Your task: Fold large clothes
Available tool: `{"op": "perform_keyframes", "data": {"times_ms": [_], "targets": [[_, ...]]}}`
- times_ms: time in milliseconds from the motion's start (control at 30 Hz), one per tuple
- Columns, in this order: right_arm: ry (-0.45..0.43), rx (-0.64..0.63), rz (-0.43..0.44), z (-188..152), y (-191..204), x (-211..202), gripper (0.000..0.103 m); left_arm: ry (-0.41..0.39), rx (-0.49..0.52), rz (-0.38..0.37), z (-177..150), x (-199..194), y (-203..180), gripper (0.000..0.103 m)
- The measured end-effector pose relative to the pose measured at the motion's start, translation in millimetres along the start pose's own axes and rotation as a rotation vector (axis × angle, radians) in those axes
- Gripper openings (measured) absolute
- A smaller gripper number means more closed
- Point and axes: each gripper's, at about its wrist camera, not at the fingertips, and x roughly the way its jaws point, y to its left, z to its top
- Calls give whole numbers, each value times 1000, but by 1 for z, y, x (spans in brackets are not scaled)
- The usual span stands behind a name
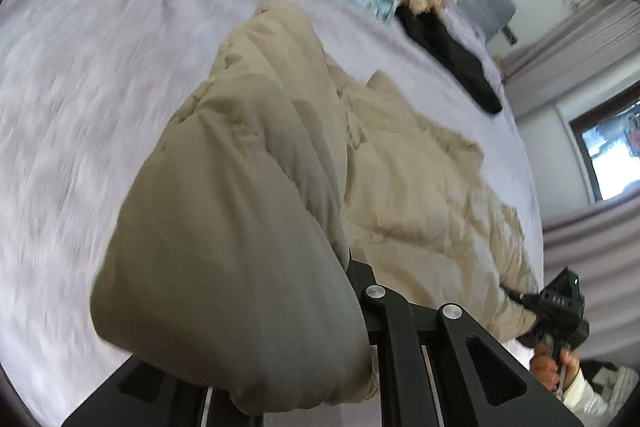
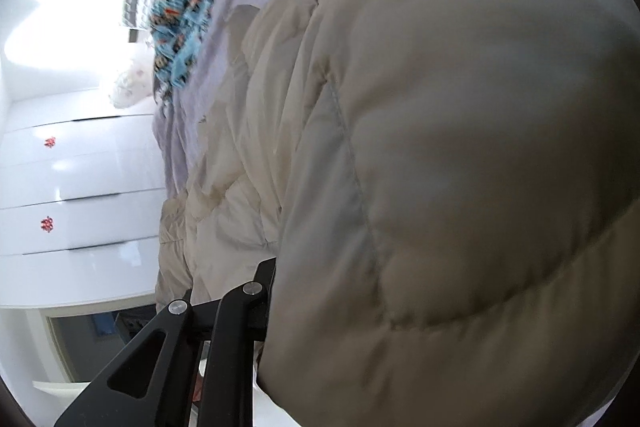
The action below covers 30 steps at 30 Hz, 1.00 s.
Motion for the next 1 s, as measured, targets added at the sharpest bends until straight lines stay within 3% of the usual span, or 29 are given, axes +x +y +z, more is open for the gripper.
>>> {"op": "perform_keyframes", "data": {"times_ms": [33, 67, 133, 167, 200, 300, 367, 400, 500, 567, 700, 833, 900, 933, 1000], "targets": [[6, 7, -14, -8, -6, -2, 23, 41, -9, 20, -12, 2, 7, 14], [11, 14, -34, -14, -11, -4, 25, 70, -14, 42, -20, 4, 11, 21], [25, 45, -107, -29, -25, -2, 47, 120, -13, 136, -33, 6, 19, 34], [30, 62, -166, -34, -34, -7, 54, 139, -15, 178, -37, 3, 24, 43], [26, 64, -195, -37, -37, -13, 58, 144, -20, 189, -37, -1, 26, 45], [-23, 70, -252, -44, -41, -45, 58, 116, -11, 237, -36, -30, 35, 45], [-113, 89, -309, -48, -37, -76, 58, 39, 3, 302, -27, -55, 39, 45], [-159, 90, -331, -48, -37, -90, 57, 9, 11, 318, -25, -64, 39, 45], [-323, 11, -462, -43, -19, -125, 23, -63, 47, 331, 5, -78, 32, 45], [-360, -62, -472, -31, 5, -127, 22, -87, 93, 335, 23, -70, 19, 45], [-309, -196, -465, 5, 48, -87, 22, -105, 125, 386, 54, -26, 2, 45], [-264, -306, -563, 15, 48, -58, 22, -58, 79, 485, 75, 37, 9, 45], [-239, -311, -637, 28, 39, -39, 21, -13, 30, 499, 81, 65, 22, 45], [-230, -288, -648, 41, 37, -23, 19, -2, 17, 499, 83, 74, 26, 48], [-212, -238, -630, 52, 22, -18, 18, 1, 20, 534, 87, 86, 31, 66]]}}
